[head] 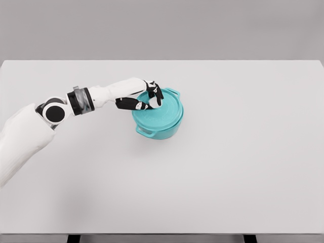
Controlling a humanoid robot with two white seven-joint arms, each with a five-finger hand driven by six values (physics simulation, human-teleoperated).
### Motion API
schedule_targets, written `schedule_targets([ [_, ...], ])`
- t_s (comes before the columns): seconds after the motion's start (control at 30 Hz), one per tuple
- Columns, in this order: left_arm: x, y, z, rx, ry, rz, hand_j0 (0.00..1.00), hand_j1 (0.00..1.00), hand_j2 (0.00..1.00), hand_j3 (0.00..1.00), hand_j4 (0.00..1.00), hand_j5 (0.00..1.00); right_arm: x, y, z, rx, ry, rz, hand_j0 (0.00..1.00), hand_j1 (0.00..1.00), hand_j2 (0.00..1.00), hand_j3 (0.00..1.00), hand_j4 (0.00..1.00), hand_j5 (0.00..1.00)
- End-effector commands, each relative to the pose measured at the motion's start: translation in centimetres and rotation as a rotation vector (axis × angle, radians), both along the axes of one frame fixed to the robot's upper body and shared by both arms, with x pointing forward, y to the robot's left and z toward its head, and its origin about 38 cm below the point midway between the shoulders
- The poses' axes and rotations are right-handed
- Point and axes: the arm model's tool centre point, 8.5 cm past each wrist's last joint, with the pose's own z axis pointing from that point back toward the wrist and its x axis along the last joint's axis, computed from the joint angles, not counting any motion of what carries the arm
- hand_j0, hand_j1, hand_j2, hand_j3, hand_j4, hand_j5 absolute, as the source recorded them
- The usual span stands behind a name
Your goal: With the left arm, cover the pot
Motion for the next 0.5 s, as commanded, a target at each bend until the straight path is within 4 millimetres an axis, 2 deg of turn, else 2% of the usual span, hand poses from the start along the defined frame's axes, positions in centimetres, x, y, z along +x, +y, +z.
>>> schedule_targets([
  [0.0,0.10,0.12,0.16,-0.008,0.001,0.006,0.70,0.70,0.70,0.70,0.70,0.70,0.01,0.01,0.01,0.001,-0.002,0.001,1.00,1.00,1.00,1.00,1.00,1.00],
  [0.07,0.06,0.13,0.09,-0.008,0.002,0.006,0.78,0.78,0.78,0.78,0.78,0.78,0.00,0.00,0.00,0.001,0.000,0.001,1.00,1.00,1.00,1.00,1.00,1.00],
  [0.33,0.04,0.33,0.07,-0.007,0.003,0.009,0.78,0.78,0.78,0.78,0.78,0.78,0.00,0.00,0.00,0.001,0.000,0.001,1.00,1.00,1.00,1.00,1.00,1.00],
  [0.47,0.08,0.52,0.19,-0.007,0.001,0.011,0.84,0.84,0.84,0.84,0.84,0.84,0.00,0.00,0.00,0.001,0.000,0.001,1.00,1.00,1.00,1.00,1.00,1.00],
])
